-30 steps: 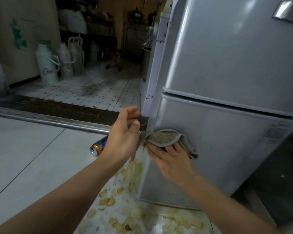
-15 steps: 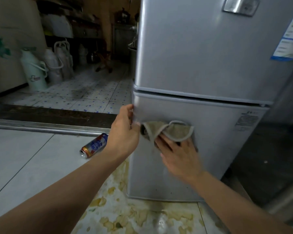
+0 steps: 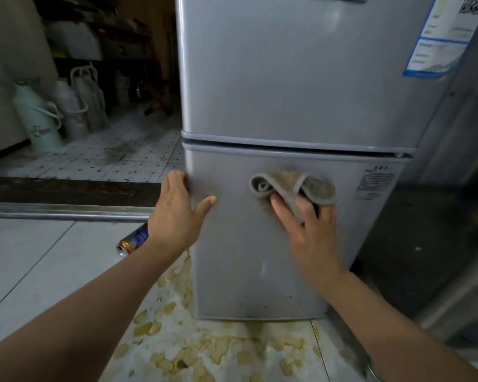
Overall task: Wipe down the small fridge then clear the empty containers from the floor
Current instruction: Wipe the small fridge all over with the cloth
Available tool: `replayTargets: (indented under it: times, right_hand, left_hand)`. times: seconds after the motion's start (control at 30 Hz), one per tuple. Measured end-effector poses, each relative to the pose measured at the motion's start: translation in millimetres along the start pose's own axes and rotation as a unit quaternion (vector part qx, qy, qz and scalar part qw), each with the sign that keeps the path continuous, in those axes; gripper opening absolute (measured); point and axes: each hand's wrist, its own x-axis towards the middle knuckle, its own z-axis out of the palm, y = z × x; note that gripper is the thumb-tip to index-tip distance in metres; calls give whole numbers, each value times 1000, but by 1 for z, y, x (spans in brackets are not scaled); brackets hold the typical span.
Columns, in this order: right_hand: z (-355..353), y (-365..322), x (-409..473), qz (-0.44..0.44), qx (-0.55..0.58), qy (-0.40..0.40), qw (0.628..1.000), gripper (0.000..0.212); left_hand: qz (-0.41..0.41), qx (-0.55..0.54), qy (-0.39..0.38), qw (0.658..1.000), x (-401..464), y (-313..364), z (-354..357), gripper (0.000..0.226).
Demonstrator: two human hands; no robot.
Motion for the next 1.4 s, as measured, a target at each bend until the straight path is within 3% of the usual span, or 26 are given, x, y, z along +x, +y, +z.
replayTargets:
  times: [0.1,0.17,0.37,0.5,0.57,0.63,0.77,0.87,0.93,1.07,1.13,1.2,1.3,1.4]
  right_hand:
    - [-7,5,-35,-93,-41,-99,990,84]
    - [-13,14,-25,-117,-20,-112,987,78]
    - [-28,35,32,123,18,-22,992,53]
    - [-18,23,-15,163,-17,-66,984,54]
    - [-20,19,-43,129,-21,-137,982,56]
    - [-24,27,-42,110,-13,-160,981,50]
    - [-29,53,17,277,18,-60,959,40]
    - [-27,64,31,310,19,16,950,33]
    - [-24,55,9,326,21,-27,945,39]
    - [-25,39,-35,324,42,-189,926,49]
    - [-26,50,-26,319,51,-165,932,44]
    - [-29,65,-4,349,70,-88,930,37]
    - [-32,78,23,407,121,11,905,35]
    - [-30,78,25,416,160,54,894,38]
  left_hand:
    - [-3,-1,-9,1000,1,0,0,40]
    - [-9,-2,-12,1000,1,-1,0,41]
    - [-21,1,1,1000,1,-2,4,45]
    - [-29,3,3,1000,1,-4,4,45]
    - [-24,3,2,1000,2,-4,5,44]
    - [-22,3,3,1000,2,-6,6,44]
    - [-24,-1,-2,1000,5,-11,8,44]
    - [-17,-9,-1,1000,4,-13,10,42]
    - [-19,-20,5,1000,4,-13,11,41]
    - [-16,-24,12,1000,3,-14,13,45]
    - [-12,-19,25,999,2,-14,15,47]
    - [-16,-21,35,999,-1,-17,18,46]
    - [-29,-5,18,999,-11,-32,25,40]
    - [-12,14,3,1000,-21,-45,34,27]
